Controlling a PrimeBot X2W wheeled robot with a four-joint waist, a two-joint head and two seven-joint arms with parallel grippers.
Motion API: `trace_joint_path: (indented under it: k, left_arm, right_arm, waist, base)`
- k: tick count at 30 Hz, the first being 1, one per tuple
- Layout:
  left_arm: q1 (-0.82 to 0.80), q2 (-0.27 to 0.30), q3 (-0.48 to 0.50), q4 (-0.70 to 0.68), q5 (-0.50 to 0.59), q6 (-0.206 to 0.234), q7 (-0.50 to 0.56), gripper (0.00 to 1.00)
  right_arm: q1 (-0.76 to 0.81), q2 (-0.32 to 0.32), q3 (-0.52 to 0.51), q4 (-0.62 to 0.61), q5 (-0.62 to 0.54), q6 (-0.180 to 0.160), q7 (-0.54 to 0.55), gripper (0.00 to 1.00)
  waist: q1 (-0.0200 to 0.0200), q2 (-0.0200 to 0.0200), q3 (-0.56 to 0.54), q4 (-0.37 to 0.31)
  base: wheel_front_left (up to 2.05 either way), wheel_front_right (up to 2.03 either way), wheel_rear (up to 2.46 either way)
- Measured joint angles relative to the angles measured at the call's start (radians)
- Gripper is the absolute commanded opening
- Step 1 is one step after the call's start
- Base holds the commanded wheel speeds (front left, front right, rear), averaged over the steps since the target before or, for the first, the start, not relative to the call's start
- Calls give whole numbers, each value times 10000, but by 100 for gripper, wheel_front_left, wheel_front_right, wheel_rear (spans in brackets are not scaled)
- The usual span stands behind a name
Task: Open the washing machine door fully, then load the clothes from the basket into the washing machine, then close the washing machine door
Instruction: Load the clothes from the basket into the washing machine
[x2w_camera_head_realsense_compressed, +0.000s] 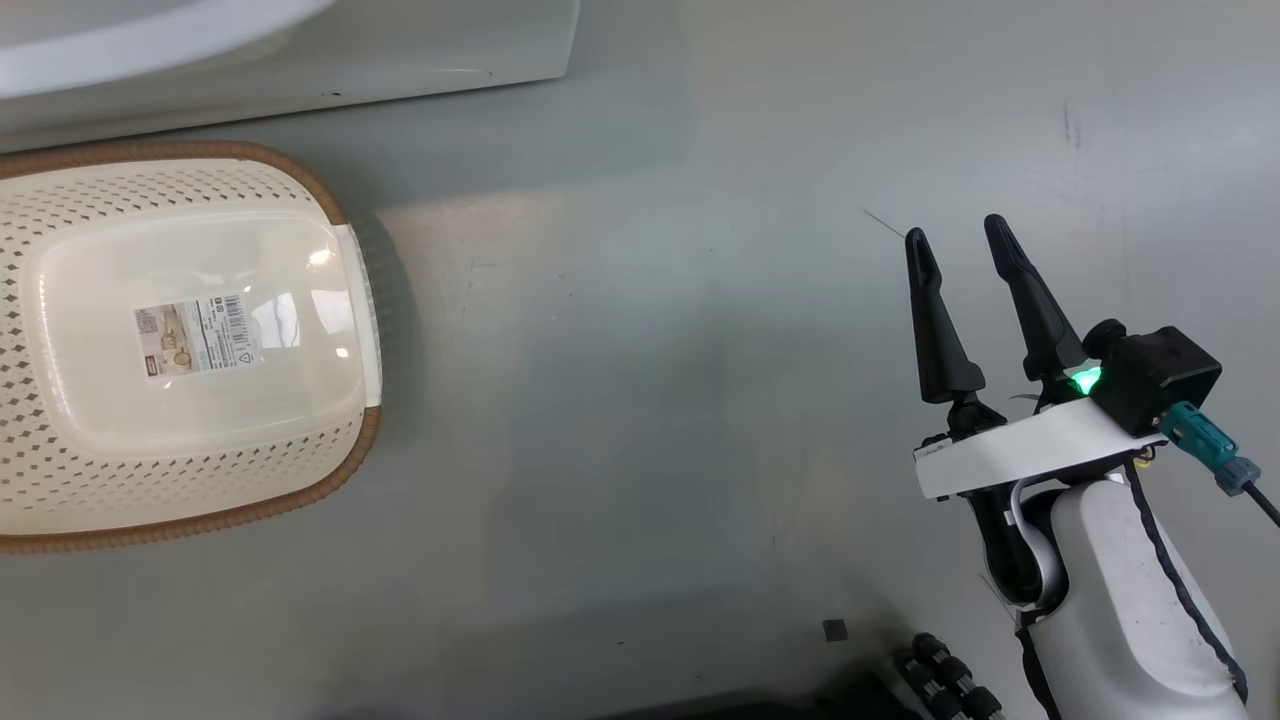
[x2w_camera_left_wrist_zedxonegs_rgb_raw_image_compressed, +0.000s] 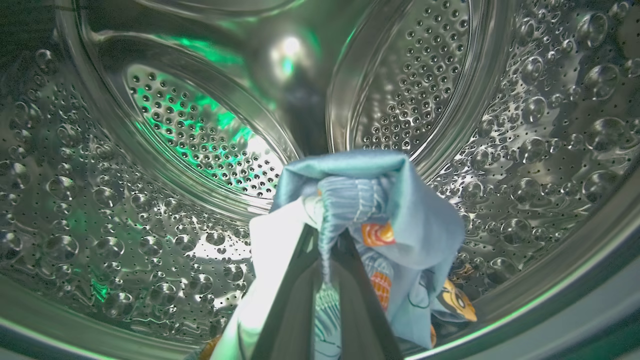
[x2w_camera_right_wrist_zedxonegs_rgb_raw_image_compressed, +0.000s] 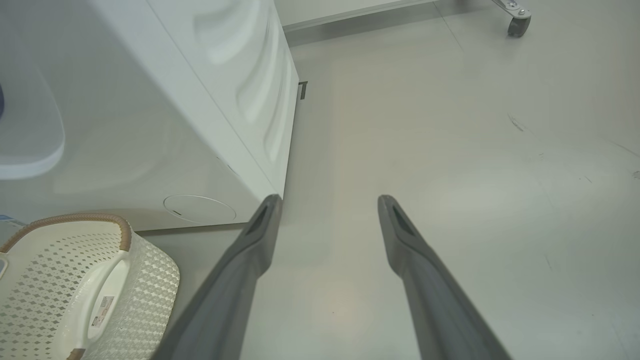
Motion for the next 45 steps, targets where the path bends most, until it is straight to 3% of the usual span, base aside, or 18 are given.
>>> trace_joint_path:
  k: [13,23,28,36,37,38,45]
  left_arm:
    - [-1170,282,-98,163,-378,-4,82,0]
    - [-2372,709,-1484,-1053,-261,-17,-2094,0]
    - [-2380,826,-1896,-307,-395,-33,-1941,0]
    - [-2316,857,-1741,711,-988,-33,-1825,0]
    - [-2311,861,-1745,780,-1057,-33,-1827,23]
    - [-2305,863,-1749,859,-1057,-33,-1841,97]
    - [-2217,755,-1756,1572,-1329,-33,-1812,100]
  right_arm:
    - [13,8,50,-230,244,0,0,100]
    - [-14,23,353,-253,345,0,0,100]
    - [-15,21,364,-244,345,0,0,100]
    - [-64,23,343,-222,347,0,0,100]
    - [-71,23,337,-219,345,0,0,100]
    - [-82,25,332,-215,345,0,0,100]
    - [-155,29,201,-134,343,0,0,100]
  waist:
    - [0,0,1053,-103]
    - [0,0,1508,-105]
    - [0,0,1554,-137]
    - [0,0,1510,-139]
    - [0,0,1502,-135]
    - [0,0,1492,-131]
    - [0,0,1320,-63]
  base:
    - [0,0,0]
    - [0,0,0]
    - [0,0,0]
    - [0,0,0]
    - [0,0,0]
    - [0,0,0]
    - [0,0,0]
